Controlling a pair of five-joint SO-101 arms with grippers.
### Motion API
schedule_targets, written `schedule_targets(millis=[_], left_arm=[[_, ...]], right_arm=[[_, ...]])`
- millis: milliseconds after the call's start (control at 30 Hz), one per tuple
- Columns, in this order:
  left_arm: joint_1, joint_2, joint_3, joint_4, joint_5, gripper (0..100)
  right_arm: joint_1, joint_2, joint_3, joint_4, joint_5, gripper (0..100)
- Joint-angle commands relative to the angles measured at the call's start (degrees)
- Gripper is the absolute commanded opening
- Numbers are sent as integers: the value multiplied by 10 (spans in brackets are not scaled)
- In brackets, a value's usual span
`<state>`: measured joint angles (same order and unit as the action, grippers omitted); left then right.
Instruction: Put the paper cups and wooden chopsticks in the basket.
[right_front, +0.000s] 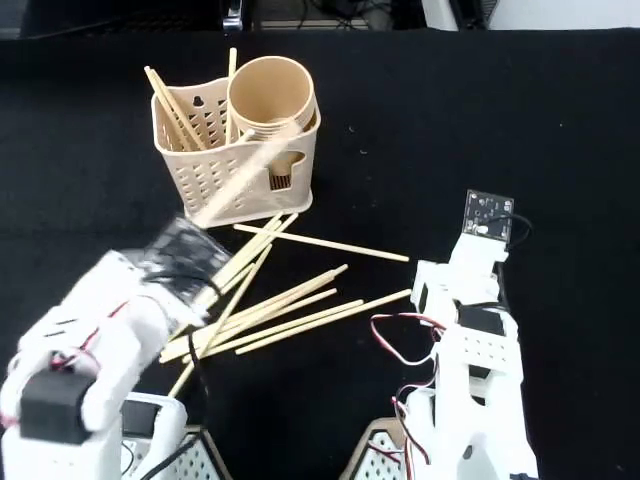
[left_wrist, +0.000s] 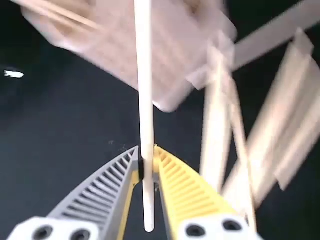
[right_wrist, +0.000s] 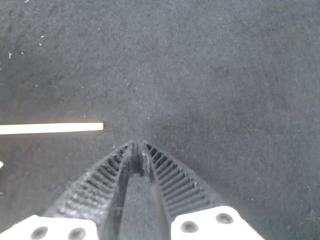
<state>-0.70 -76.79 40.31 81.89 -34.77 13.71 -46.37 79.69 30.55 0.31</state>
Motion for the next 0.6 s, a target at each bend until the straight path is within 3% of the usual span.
schedule_targets(millis=[0, 133, 333, 467, 567], left_arm=[[-34, -11, -33, -142, 135, 30], [-46, 3, -7, -322, 309, 30], [-43, 77, 84, -620, 432, 30], [-39, 164, 94, -720, 462, 30], [-12, 231, 68, -739, 476, 30]], right_arm=[[-4, -10, -2, -12, -4, 15], [-4, -10, -2, -12, -4, 15], [-4, -10, -2, -12, -2, 15], [-7, -10, -2, -12, -1, 15], [-8, -10, -2, -12, -1, 15]])
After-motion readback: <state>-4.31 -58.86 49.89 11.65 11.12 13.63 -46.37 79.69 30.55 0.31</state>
